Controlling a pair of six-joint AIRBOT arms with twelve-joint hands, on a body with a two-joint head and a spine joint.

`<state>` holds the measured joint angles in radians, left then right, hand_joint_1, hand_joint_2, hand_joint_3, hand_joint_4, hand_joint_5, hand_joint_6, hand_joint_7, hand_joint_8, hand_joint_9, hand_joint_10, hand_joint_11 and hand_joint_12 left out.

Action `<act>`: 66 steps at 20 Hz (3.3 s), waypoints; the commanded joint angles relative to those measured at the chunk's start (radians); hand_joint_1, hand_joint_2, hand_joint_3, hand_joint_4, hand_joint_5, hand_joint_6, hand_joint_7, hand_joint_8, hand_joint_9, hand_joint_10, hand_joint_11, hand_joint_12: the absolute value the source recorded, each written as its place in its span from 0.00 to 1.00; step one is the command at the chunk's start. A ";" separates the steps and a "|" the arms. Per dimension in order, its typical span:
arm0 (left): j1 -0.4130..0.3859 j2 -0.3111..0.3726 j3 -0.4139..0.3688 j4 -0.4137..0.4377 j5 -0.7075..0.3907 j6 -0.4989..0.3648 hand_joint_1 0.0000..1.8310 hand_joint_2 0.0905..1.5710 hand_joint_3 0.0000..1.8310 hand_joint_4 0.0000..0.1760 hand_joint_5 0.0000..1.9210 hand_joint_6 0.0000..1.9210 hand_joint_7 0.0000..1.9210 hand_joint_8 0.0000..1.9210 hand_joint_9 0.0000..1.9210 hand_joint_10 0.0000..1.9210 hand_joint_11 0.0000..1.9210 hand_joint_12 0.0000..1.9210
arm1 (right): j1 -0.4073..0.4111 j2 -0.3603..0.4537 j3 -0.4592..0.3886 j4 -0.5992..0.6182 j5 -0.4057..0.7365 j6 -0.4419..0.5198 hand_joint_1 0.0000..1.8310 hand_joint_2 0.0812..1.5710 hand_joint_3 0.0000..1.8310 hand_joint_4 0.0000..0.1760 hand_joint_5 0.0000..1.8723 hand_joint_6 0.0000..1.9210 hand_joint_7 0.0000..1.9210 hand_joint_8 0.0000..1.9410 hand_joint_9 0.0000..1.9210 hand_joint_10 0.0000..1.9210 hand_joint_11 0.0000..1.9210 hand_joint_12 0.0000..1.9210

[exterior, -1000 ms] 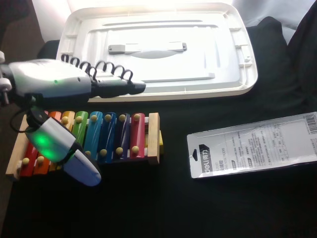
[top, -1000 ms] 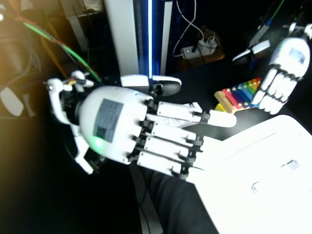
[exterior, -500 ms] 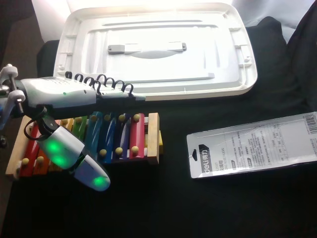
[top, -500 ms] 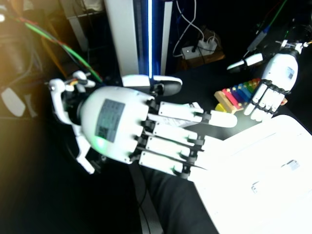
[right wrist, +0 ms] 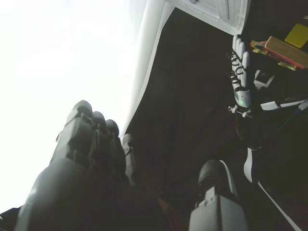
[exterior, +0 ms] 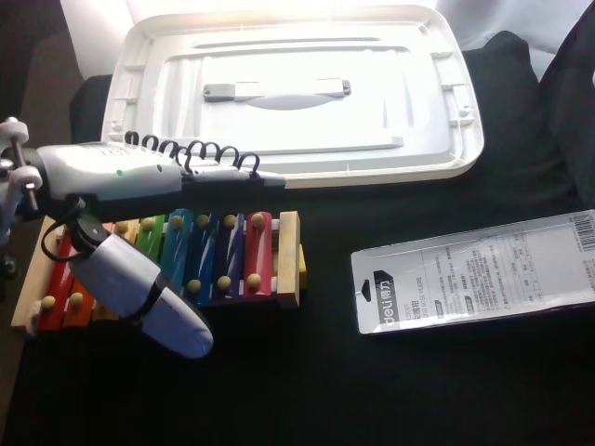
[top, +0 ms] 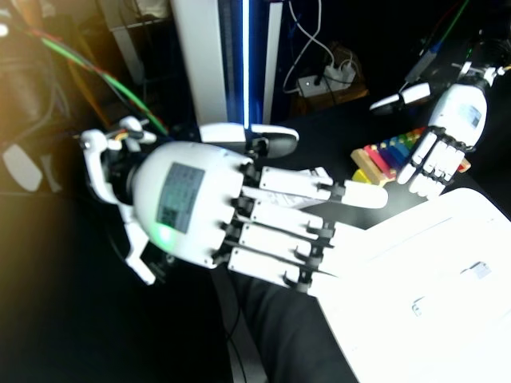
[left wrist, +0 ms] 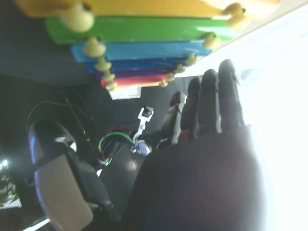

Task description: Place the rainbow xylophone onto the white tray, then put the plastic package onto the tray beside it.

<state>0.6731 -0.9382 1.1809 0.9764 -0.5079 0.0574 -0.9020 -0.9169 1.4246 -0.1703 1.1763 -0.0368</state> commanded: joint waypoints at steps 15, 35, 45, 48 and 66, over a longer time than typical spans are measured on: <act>0.017 -0.059 0.024 -0.095 -0.010 0.093 0.30 0.39 0.00 0.43 0.00 0.00 0.01 0.00 0.03 0.00 0.03 0.01 | 0.013 -0.003 0.001 0.055 0.107 0.008 0.23 0.62 0.00 0.64 0.02 0.00 0.02 0.00 0.02 0.00 0.01 0.04; 0.077 -0.123 0.070 -0.112 0.037 0.108 0.71 0.67 0.00 0.01 0.27 0.01 0.34 0.01 0.41 0.03 0.22 0.53 | 0.013 -0.003 0.001 0.055 0.107 0.008 0.26 0.62 0.00 0.56 0.03 0.00 0.04 0.00 0.05 0.00 0.00 0.19; 0.081 -0.126 0.077 -0.132 0.035 0.116 0.72 0.80 0.00 0.00 0.31 0.71 0.33 0.79 0.37 0.80 0.27 0.82 | 0.013 -0.003 0.001 0.055 0.107 0.008 0.26 0.63 0.00 0.49 0.04 0.00 0.04 0.00 0.05 0.00 0.00 0.18; 0.080 -0.124 0.082 -0.184 0.025 0.155 0.71 0.81 0.00 0.00 0.30 0.74 0.32 0.81 0.36 0.83 0.24 0.88 | 0.013 -0.003 0.001 0.055 0.107 0.008 0.26 0.63 0.00 0.47 0.04 0.00 0.05 0.00 0.05 0.00 0.00 0.19; -0.011 -0.052 0.063 -0.350 -0.074 0.281 0.63 0.81 0.00 0.00 0.31 0.79 0.36 0.76 0.32 0.58 0.25 0.66 | 0.013 -0.005 0.001 0.056 0.107 0.008 0.26 0.66 0.00 0.33 0.05 0.00 0.08 0.00 0.08 0.00 0.00 0.24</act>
<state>0.6762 -0.9924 1.2442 0.6579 -0.4850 0.3408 -0.9024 -0.9211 1.4239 -0.1699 1.1755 -0.0368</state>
